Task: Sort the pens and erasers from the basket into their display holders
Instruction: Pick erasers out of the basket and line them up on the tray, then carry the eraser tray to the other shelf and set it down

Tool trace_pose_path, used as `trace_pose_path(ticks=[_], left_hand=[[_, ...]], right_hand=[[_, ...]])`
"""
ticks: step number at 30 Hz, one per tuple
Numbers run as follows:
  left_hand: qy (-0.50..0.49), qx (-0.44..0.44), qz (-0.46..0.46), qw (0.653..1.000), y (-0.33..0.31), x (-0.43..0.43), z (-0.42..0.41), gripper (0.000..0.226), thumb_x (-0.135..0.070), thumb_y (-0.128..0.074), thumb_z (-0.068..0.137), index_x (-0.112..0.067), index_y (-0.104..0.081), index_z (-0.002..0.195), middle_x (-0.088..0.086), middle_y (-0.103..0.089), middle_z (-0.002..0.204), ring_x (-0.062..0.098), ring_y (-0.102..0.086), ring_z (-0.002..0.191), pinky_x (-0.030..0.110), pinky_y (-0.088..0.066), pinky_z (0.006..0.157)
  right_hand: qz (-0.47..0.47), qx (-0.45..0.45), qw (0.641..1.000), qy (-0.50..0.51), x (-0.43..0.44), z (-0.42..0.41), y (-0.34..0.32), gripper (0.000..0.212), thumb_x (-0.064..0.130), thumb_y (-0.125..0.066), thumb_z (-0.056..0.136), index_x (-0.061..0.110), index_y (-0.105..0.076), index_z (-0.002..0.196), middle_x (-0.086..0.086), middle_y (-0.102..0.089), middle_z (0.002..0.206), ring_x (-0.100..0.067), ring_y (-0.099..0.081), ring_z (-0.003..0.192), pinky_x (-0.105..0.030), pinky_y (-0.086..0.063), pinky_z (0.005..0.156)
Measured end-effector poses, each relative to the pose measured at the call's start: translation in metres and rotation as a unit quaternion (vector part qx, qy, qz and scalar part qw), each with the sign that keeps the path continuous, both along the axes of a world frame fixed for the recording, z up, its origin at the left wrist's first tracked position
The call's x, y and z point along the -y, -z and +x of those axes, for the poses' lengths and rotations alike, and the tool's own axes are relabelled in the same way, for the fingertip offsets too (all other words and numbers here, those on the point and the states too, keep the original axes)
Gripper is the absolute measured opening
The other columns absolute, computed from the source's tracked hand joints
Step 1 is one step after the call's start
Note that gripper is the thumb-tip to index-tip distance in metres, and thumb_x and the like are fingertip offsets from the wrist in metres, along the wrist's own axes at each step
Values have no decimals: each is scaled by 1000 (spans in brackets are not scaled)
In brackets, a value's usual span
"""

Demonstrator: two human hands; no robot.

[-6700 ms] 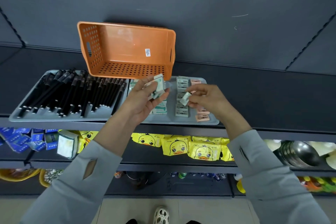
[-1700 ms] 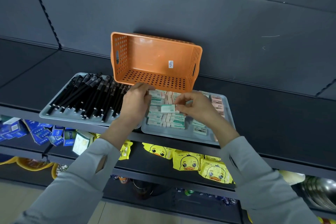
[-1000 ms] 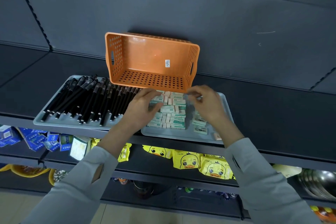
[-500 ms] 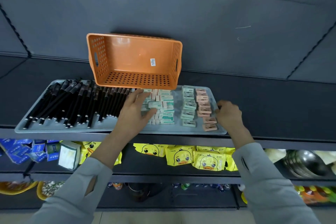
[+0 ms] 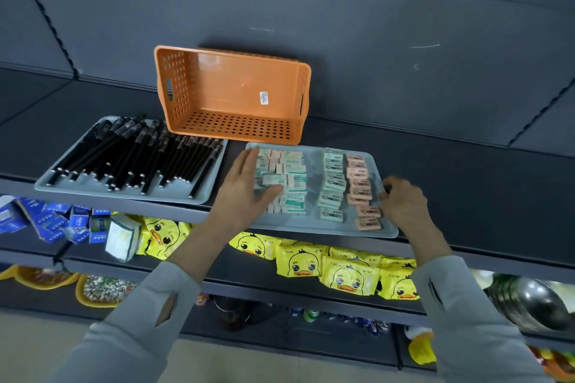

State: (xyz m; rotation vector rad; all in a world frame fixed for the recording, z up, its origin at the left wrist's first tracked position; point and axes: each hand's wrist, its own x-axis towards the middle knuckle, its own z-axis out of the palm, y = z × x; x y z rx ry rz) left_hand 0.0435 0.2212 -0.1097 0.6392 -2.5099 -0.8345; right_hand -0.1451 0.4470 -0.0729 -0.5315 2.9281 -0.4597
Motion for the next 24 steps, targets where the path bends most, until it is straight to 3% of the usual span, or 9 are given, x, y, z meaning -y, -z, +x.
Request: trace_pose_path(ticks=[3, 5, 7, 9, 13, 15, 19, 24], left_hand=[[-39, -19, 47, 998, -2, -13, 2, 84, -54, -55, 90, -16, -15, 154, 6, -25, 156, 23, -32, 139, 43, -39, 105], [-96, 14, 40, 994, -3, -17, 0, 79, -57, -46, 93, -5, -26, 150, 15, -34, 151, 31, -36, 137, 43, -38, 104], [-145, 41, -30, 988, -5, -19, -3, 80, -65, -30, 93, 4, -49, 127, 25, -56, 124, 41, -52, 116, 46, -41, 94], [-161, 117, -90, 976, -12, -20, -5, 72, -60, -22, 95, 1, -57, 111, 23, -61, 104, 39, -55, 102, 44, -40, 90], [-154, 267, -100, 946, -16, -23, -19, 56, -42, -14, 101, -18, -42, 143, 17, -56, 118, 36, -47, 112, 40, -39, 78], [-162, 272, -49, 947, -22, -25, -24, 64, -51, -17, 101, -7, -50, 133, 21, -56, 119, 35, -46, 115, 40, -39, 83], [-177, 224, 36, 958, -30, -26, -26, 72, -61, -25, 97, 2, -55, 118, 23, -58, 116, 35, -50, 114, 41, -41, 89], [-200, 170, 117, 958, -30, -31, -26, 68, -59, -40, 95, 2, -47, 123, 22, -49, 123, 35, -54, 107, 40, -44, 84]], right_hand=[[0, 8, 1000, -5, -7, -6, 0, 17, 12, -53, 95, 7, -59, 111, -17, -64, 106, -35, -60, 100, -36, -43, 76], [3, 11, 1000, -4, -12, -11, -1, 18, 12, -53, 95, 8, -59, 111, -17, -64, 107, -35, -60, 101, -37, -45, 79], [6, 10, 1000, -3, -16, -15, -2, 17, 11, -52, 94, 7, -60, 109, -17, -64, 105, -35, -59, 97, -36, -45, 77], [14, 4, 1000, -5, -19, -18, -1, 14, 11, -53, 93, 8, -62, 103, -16, -64, 100, -31, -56, 88, -32, -41, 71], [3, 5, 1000, 9, -19, -23, 0, 17, 17, -51, 94, 7, -60, 84, -13, -63, 90, -30, -57, 82, -29, -37, 67], [-15, 24, 999, 21, -17, -26, -2, 24, 24, -48, 98, 8, -58, 83, -14, -62, 91, -32, -59, 86, -30, -38, 69], [-45, 58, 997, 27, -10, -26, -2, 31, 28, -40, 103, 2, -58, 106, -19, -61, 108, -36, -59, 103, -34, -41, 76], [-70, 75, 994, 26, -13, -26, 1, 27, 21, -40, 103, 1, -56, 111, -21, -60, 116, -28, -52, 90, -32, -39, 72]])
